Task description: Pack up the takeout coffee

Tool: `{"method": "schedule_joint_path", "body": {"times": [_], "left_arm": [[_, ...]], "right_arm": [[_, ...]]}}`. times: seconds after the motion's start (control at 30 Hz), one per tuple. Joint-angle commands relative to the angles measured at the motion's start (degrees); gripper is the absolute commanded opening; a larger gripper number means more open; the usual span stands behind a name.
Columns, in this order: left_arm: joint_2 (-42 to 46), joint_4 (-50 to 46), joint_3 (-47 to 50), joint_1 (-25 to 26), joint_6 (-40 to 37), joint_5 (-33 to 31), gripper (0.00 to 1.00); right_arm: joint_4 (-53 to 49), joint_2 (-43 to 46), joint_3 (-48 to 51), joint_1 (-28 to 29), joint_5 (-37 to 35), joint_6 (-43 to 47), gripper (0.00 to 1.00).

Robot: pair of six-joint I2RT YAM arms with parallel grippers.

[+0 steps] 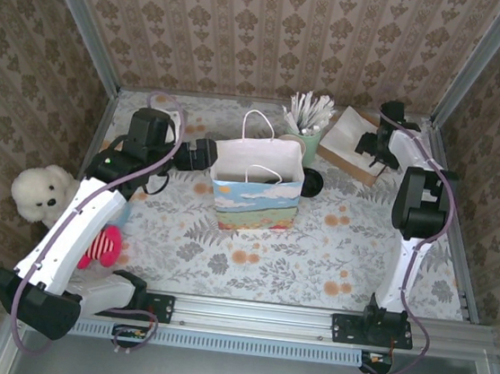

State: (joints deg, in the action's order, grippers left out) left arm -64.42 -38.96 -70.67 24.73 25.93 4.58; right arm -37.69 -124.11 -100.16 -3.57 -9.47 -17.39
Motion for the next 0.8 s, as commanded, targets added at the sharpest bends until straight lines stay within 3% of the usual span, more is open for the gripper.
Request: {"method": "schedule_joint_path", "body": {"times": [0.0,0.13,0.57,0.77], "left_arm": [[0.8,1.0,0.8,0.2,1.0,-1.2,1.0],[0.8,0.8,1.1,0.2,1.1,-1.4,1.0],[0.5,1.5,1.5,0.2,1.3,0.2,1.0],[0.5,1.5,1.4,0.2,1.1,0.5,1.0]], "right_arm": [[-1.8,-1.2,-1.8,0.8,-3.4,2.3,0.7],[-1.7,-1.4,-1.9,0.8,-2.1,2.4,0.55],[-1.2,1.5,-1.3,0.9,-1.3,3.1,0.35],[0.8,3.5,0.5,1.1,-1.9,2.9,0.17]]}}
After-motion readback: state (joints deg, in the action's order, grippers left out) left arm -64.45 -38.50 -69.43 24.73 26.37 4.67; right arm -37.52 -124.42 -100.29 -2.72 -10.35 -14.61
